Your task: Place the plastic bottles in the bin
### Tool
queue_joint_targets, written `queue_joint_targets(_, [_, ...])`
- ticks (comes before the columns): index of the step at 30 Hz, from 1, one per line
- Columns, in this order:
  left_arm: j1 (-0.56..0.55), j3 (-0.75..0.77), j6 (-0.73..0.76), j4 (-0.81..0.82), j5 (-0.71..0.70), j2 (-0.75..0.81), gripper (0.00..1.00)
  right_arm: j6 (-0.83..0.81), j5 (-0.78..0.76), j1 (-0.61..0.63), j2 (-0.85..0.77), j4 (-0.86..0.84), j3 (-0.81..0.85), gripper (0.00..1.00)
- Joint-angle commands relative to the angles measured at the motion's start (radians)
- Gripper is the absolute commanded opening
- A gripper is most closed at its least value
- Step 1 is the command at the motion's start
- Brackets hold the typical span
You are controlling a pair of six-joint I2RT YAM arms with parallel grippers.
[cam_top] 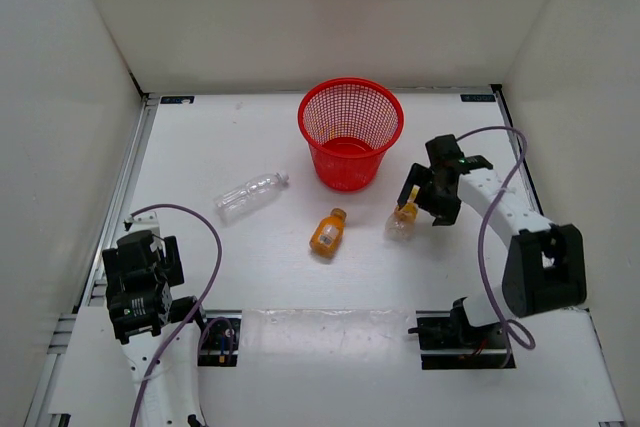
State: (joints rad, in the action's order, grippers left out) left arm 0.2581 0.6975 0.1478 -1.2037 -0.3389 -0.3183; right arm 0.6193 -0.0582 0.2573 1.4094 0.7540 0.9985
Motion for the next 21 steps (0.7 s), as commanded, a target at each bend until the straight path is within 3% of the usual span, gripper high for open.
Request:
queue_joint_targets(1, [-0.003, -0.003, -0.016, 0.004, -0.017, -0.011, 1.00, -0.020, 0.035, 0.007, 0.091, -0.051, 0.029, 0.99])
queue_joint_targets(6, [-0.003, -0.003, -0.025, 0.004, -0.026, -0.011, 1.00, -0.009, 0.025, 0.017, 0.221, -0.076, 0.038, 0.93])
queue_joint_targets(10, [-0.003, -0.003, -0.025, 0.004, -0.026, -0.011, 1.00, -0.009, 0.005, 0.026, 0.244, -0.085, 0.038, 0.69])
queue_joint_targets(11, [-0.003, -0.003, -0.025, 0.004, -0.026, -0.011, 1.00, -0.009, -0.005, 0.026, 0.214, -0.085, 0.038, 0.57])
queue_joint_targets(15, [-0.003, -0.003, -0.025, 0.004, -0.026, -0.021, 1.00, -0.009, -0.064, 0.036, 0.103, -0.094, 0.017, 0.31])
queue_joint_targets(21, [-0.003, -0.003, -0.016, 0.004, -0.017, -0.030, 1.00, -0.018, -0.289, 0.063, -0.150, -0.050, 0.145, 0.23])
